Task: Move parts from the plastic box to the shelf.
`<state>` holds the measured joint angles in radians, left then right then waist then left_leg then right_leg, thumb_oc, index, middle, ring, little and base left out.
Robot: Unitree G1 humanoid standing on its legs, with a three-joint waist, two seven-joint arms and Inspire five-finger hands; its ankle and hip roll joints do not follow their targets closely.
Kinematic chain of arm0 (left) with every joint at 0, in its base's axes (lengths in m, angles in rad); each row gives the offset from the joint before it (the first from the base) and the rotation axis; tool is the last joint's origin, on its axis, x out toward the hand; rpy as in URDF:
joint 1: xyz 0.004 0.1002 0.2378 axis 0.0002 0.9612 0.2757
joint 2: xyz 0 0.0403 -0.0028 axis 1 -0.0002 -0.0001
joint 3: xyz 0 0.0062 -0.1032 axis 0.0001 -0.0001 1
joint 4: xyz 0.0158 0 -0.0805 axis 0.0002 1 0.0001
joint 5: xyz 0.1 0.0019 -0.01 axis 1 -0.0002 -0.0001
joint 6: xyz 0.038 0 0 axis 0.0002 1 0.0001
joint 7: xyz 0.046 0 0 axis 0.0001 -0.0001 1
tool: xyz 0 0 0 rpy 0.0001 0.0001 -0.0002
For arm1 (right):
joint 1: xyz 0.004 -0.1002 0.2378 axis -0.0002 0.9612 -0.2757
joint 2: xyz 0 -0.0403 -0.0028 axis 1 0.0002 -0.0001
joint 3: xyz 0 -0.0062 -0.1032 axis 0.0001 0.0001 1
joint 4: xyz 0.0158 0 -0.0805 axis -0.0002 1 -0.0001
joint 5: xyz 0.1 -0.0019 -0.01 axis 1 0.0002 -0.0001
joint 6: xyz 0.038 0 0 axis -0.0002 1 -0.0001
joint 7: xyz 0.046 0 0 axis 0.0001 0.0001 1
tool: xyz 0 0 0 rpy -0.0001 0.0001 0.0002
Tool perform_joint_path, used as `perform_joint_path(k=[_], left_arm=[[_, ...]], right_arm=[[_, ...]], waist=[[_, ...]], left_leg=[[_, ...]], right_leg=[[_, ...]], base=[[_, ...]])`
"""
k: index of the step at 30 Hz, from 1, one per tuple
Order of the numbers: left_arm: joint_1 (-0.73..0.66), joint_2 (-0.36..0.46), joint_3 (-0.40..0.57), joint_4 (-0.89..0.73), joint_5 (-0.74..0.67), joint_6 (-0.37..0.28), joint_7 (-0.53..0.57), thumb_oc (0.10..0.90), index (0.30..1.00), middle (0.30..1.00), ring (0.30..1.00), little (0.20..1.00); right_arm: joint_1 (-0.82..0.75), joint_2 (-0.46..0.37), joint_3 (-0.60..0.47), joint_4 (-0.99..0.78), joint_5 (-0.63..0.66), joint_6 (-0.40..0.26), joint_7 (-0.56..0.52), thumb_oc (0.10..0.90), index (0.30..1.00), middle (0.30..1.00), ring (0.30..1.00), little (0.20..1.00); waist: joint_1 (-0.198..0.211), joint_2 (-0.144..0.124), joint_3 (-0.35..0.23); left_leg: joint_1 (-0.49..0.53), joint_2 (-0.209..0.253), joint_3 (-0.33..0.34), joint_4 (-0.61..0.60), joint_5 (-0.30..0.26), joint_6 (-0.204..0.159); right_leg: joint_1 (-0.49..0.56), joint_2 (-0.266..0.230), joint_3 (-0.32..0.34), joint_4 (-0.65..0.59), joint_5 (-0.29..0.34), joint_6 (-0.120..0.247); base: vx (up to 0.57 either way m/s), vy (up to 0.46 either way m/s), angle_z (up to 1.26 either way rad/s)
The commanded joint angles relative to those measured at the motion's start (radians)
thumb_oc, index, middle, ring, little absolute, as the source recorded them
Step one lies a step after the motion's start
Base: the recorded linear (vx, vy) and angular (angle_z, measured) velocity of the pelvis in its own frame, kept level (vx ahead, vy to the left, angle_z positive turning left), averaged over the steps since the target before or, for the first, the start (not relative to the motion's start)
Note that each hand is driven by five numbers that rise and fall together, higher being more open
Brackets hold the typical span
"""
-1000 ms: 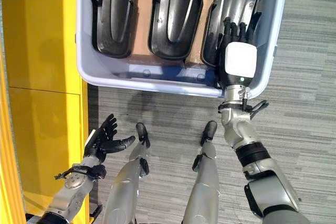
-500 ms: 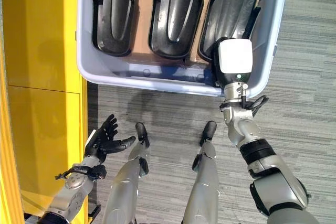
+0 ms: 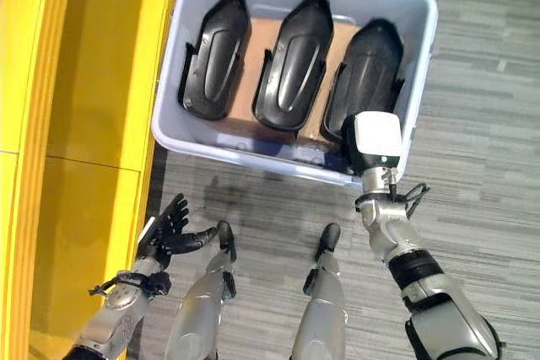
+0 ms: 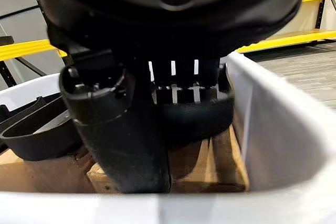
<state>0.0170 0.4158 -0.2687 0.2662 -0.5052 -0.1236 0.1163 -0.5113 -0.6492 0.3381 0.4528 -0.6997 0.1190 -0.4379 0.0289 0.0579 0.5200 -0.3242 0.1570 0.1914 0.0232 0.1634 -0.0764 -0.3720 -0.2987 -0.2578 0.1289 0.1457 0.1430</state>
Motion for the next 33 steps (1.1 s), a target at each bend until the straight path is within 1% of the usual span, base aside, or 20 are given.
perform_joint_path(k=[1,4,5,6,7,8,10,11,14,15,19,22,23,24,26,29,32,33], left_arm=[[0.073,0.050,0.018,-0.038,0.003,-0.041,-0.021,0.900,1.000,1.000,1.000,1.000],[0.085,0.050,0.025,-0.034,0.007,-0.036,-0.030,0.900,1.000,1.000,1.000,1.000],[0.085,0.051,0.024,-0.034,0.007,-0.035,-0.030,0.900,1.000,1.000,1.000,1.000],[0.090,0.050,0.032,-0.028,0.013,-0.031,-0.034,0.900,1.000,1.000,1.000,1.000],[0.090,0.050,0.031,-0.028,0.013,-0.031,-0.034,0.900,1.000,1.000,1.000,1.000],[0.103,0.048,0.043,-0.022,0.016,-0.024,-0.042,0.900,1.000,1.000,1.000,1.000],[0.116,0.045,0.056,-0.011,0.028,-0.018,-0.049,0.900,1.000,1.000,1.000,1.000],[0.132,0.042,0.068,-0.009,0.034,-0.013,-0.060,0.900,1.000,1.000,1.000,1.000],[0.154,0.034,0.080,-0.007,0.048,-0.005,-0.075,0.900,1.000,1.000,1.000,1.000],[0.155,0.034,0.080,-0.007,0.049,-0.005,-0.075,0.900,1.000,1.000,1.000,1.000],[0.178,0.017,0.102,0.000,0.063,0.006,-0.091,0.900,1.000,1.000,1.000,1.000],[0.205,-0.007,0.122,0.011,0.077,0.016,-0.102,0.900,1.000,1.000,1.000,1.000],[0.205,-0.008,0.123,0.010,0.078,0.016,-0.102,0.900,1.000,1.000,1.000,1.000],[0.206,-0.015,0.122,0.017,0.084,0.020,-0.107,0.900,1.000,1.000,1.000,1.000],[0.207,-0.021,0.121,0.021,0.086,0.021,-0.107,0.900,1.000,1.000,1.000,1.000],[0.204,-0.035,0.119,0.014,0.080,0.022,-0.101,0.900,1.000,1.000,1.000,1.000],[0.205,-0.035,0.118,0.001,0.078,0.020,-0.099,0.900,1.000,1.000,1.000,1.000],[0.203,-0.039,0.123,0.000,0.072,0.020,-0.090,0.900,1.000,1.000,1.000,1.000]], right_arm=[[0.073,-0.056,-0.054,-0.125,0.024,-0.042,-0.048,0.400,0.300,0.300,0.300,0.300],[0.124,-0.064,-0.101,-0.198,0.029,-0.062,-0.044,0.400,0.300,0.300,0.300,0.300],[0.127,-0.064,-0.104,-0.201,0.029,-0.062,-0.043,0.400,0.300,0.300,0.300,0.300],[0.142,-0.072,-0.124,-0.243,0.028,-0.072,-0.039,0.400,0.300,0.300,0.300,0.300],[0.143,-0.072,-0.125,-0.244,0.028,-0.072,-0.038,0.400,0.300,0.300,0.300,0.300],[0.165,-0.082,-0.145,-0.290,0.027,-0.090,-0.030,0.400,0.300,0.300,0.300,0.300],[0.176,-0.098,-0.167,-0.345,0.018,-0.102,-0.016,0.400,0.300,0.300,0.300,0.300],[0.179,-0.112,-0.178,-0.380,0.013,-0.118,-0.005,0.400,0.300,0.300,0.300,0.300],[0.183,-0.129,-0.191,-0.433,0.007,-0.137,0.017,0.400,0.300,0.300,0.300,0.300],[0.185,-0.129,-0.192,-0.436,0.007,-0.136,0.019,0.400,0.300,0.300,0.300,0.300],[0.202,-0.154,-0.215,-0.516,0.001,-0.162,0.049,0.400,0.300,0.300,0.300,0.300],[0.192,-0.187,-0.217,-0.581,-0.024,-0.184,0.086,0.400,0.300,0.300,0.300,0.300],[0.194,-0.188,-0.218,-0.585,-0.024,-0.183,0.089,0.400,0.300,0.300,0.300,0.300],[0.184,-0.193,-0.214,-0.599,-0.031,-0.190,0.101,0.400,0.300,0.300,0.300,0.300],[0.178,-0.195,-0.212,-0.606,-0.032,-0.189,0.105,0.400,0.300,0.300,0.300,0.300],[0.156,-0.191,-0.205,-0.634,-0.036,-0.196,0.118,0.400,0.300,0.300,0.300,0.300],[0.139,-0.189,-0.187,-0.635,-0.036,-0.198,0.129,0.400,0.300,0.300,0.300,0.300],[0.130,-0.181,-0.178,-0.639,-0.034,-0.199,0.135,0.400,0.300,0.300,0.300,0.300]], waist=[[-0.002,-0.040,-0.105],[-0.003,-0.050,-0.138],[-0.003,-0.052,-0.139],[-0.005,-0.058,-0.156],[-0.005,-0.058,-0.156],[-0.010,-0.067,-0.184],[-0.010,-0.076,-0.206],[-0.012,-0.085,-0.235],[-0.012,-0.095,-0.274],[-0.012,-0.095,-0.274],[-0.013,-0.103,-0.325],[-0.012,-0.108,-0.388],[-0.012,-0.109,-0.388],[-0.012,-0.112,-0.413],[-0.012,-0.112,-0.421],[-0.010,-0.110,-0.460],[-0.008,-0.108,-0.465],[-0.008,-0.108,-0.468]], left_leg=[[0.059,0.082,-0.030,0.063,-0.127,-0.066],[0.099,0.084,-0.028,0.049,-0.130,-0.065],[0.096,0.082,-0.028,0.046,-0.124,-0.063],[0.117,0.086,-0.023,0.041,-0.125,-0.065],[0.117,0.086,-0.023,0.039,-0.123,-0.065],[0.145,0.087,-0.018,0.029,-0.125,-0.063],[0.171,0.088,-0.010,0.017,-0.125,-0.062],[0.188,0.089,-0.003,0.004,-0.123,-0.062],[0.219,0.090,0.010,-0.019,-0.118,-0.061],[0.221,0.090,0.010,-0.021,-0.118,-0.061],[0.260,0.093,0.023,-0.041,-0.118,-0.061],[0.313,0.093,0.042,-0.070,-0.122,-0.059],[0.311,0.091,0.042,-0.074,-0.116,-0.058],[0.328,0.089,0.047,-0.084,-0.114,-0.056],[0.338,0.088,0.051,-0.092,-0.112,-0.056],[0.369,0.083,0.051,-0.097,-0.118,-0.050],[0.382,0.080,0.048,-0.096,-0.123,-0.046],[0.387,0.082,0.042,-0.093,-0.124,-0.046]], right_leg=[[0.029,-0.032,-0.006,0.001,0.005,0.047],[0.070,-0.031,-0.010,-0.012,0.001,0.051],[0.069,-0.033,-0.010,-0.017,0.007,0.050],[0.091,-0.031,-0.014,-0.025,0.004,0.051],[0.091,-0.031,-0.014,-0.026,0.005,0.051],[0.117,-0.028,-0.015,-0.039,0.004,0.054],[0.138,-0.023,-0.015,-0.053,0.006,0.056],[0.150,-0.021,-0.014,-0.066,0.008,0.058],[0.171,-0.018,-0.013,-0.080,0.012,0.063],[0.173,-0.018,-0.013,-0.081,0.013,0.063],[0.209,-0.013,-0.019,-0.101,0.014,0.068],[0.250,-0.003,-0.022,-0.123,0.013,0.073],[0.248,-0.005,-0.022,-0.126,0.018,0.071],[0.261,-0.002,-0.024,-0.132,0.018,0.072],[0.269,0.000,-0.023,-0.137,0.018,0.072],[0.296,0.000,-0.024,-0.123,0.000,0.071],[0.305,-0.001,-0.024,-0.101,-0.017,0.068],[0.317,0.001,-0.024,-0.085,-0.034,0.065]], base=[[0.07,0.016,0.05],[0.05,0.012,-0.04],[0.00,0.000,0.00],[0.00,0.000,0.00],[0.06,0.023,-0.01],[0.07,0.011,-0.02],[0.07,0.009,-0.07],[0.06,0.008,-0.14],[0.04,0.006,-0.16],[0.03,0.003,-0.14],[0.05,0.009,-0.02],[0.07,0.023,-0.09],[0.05,0.027,-0.07],[0.00,0.000,0.00],[0.00,0.000,0.00],[0.01,0.003,-0.01],[0.00,-0.005,0.01],[-0.01,-0.028,0.08]])
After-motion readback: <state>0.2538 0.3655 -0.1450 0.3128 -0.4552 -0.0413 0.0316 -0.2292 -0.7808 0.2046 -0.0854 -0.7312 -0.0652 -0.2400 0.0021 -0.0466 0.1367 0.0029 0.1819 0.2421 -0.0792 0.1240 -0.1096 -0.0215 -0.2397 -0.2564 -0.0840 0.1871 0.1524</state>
